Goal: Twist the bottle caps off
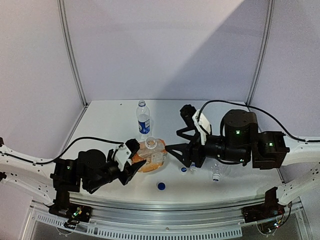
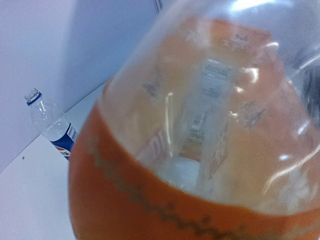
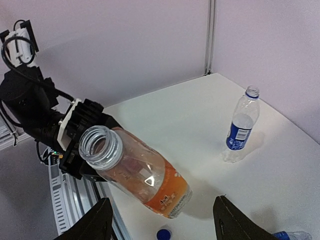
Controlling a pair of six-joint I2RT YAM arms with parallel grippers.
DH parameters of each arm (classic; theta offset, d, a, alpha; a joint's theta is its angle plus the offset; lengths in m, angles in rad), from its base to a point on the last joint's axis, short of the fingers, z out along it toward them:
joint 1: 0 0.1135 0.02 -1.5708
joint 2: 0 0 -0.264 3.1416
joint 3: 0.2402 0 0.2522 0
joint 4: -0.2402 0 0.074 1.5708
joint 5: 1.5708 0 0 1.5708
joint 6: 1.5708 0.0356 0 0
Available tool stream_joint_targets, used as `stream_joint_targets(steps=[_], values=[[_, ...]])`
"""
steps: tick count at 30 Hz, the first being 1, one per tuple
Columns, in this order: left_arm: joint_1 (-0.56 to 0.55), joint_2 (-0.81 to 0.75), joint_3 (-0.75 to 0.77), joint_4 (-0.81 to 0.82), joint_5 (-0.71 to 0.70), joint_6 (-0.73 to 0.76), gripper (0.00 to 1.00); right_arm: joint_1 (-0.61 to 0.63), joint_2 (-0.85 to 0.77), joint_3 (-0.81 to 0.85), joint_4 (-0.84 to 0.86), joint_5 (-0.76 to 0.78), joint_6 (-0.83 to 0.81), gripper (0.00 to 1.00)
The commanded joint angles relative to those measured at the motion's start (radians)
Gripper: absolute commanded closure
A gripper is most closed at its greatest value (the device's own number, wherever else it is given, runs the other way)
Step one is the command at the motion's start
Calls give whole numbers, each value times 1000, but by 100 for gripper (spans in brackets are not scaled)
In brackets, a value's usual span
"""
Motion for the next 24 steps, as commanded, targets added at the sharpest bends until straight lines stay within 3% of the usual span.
stream_joint_targets(steps=[1,10,16,21,24], values=[[21,0,-9,39,90,-26,100,-3,50,28,79,-146,-21,30],[24,-2,0,24,166,-30,100,-3,141,50,135,-340,-133,33],[24,-13,-3,24,204,-29,100,-3,138,59,164,-326,-181,36],[24,-8,-1,21,229,-28,100,-4,181,80,142,-306,-194,46],[24,0,5,15,237,-29,100,-3,204,91,137,-322,-194,59]])
